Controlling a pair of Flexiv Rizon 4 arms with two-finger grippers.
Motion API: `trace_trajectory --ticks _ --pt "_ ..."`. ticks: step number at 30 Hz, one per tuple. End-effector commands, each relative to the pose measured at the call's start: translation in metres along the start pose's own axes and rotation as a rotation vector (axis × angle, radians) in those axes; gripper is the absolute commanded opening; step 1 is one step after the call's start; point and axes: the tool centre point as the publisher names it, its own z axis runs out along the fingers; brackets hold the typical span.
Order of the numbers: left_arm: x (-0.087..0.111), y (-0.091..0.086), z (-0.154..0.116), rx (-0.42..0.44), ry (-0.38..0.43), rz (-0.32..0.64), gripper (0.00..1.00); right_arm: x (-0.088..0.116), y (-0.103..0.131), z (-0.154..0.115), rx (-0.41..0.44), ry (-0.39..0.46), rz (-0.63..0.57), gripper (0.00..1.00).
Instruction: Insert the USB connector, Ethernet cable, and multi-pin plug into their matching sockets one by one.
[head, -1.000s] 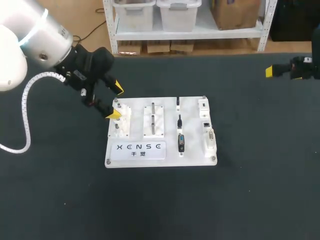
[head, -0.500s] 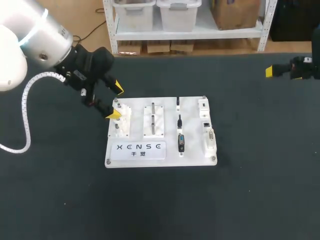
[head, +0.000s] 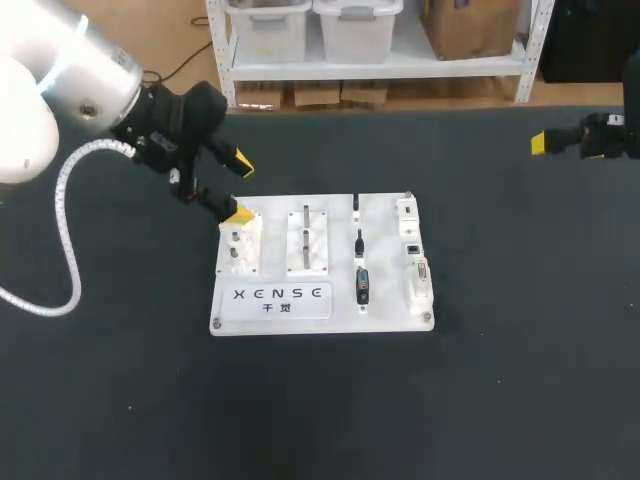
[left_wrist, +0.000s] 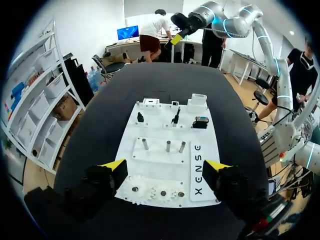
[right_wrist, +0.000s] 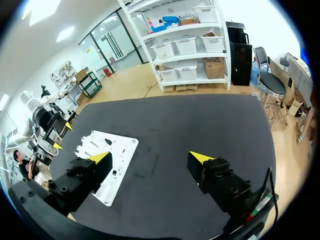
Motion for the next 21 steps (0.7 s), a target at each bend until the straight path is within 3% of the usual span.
trace_trajectory --ticks 1,13,21 --pt "0.0050 -0.0015 0.0044 -0.007 -0.068 -0.002 1.00 0.0002 -0.0019 0.0008 -0.008 -0.002 -0.002 1.00" --pt "0.0079 -0.0029 0.0115 -0.016 -0.133 -0.022 1.00 0.0002 -0.0019 0.0008 -0.008 -0.002 -0.002 1.00" --pt "0.0002 0.0025 0.0113 -0.021 -0.131 0.011 1.00 0.0002 -0.0019 0.0008 -0.008 -0.002 -0.002 1.00"
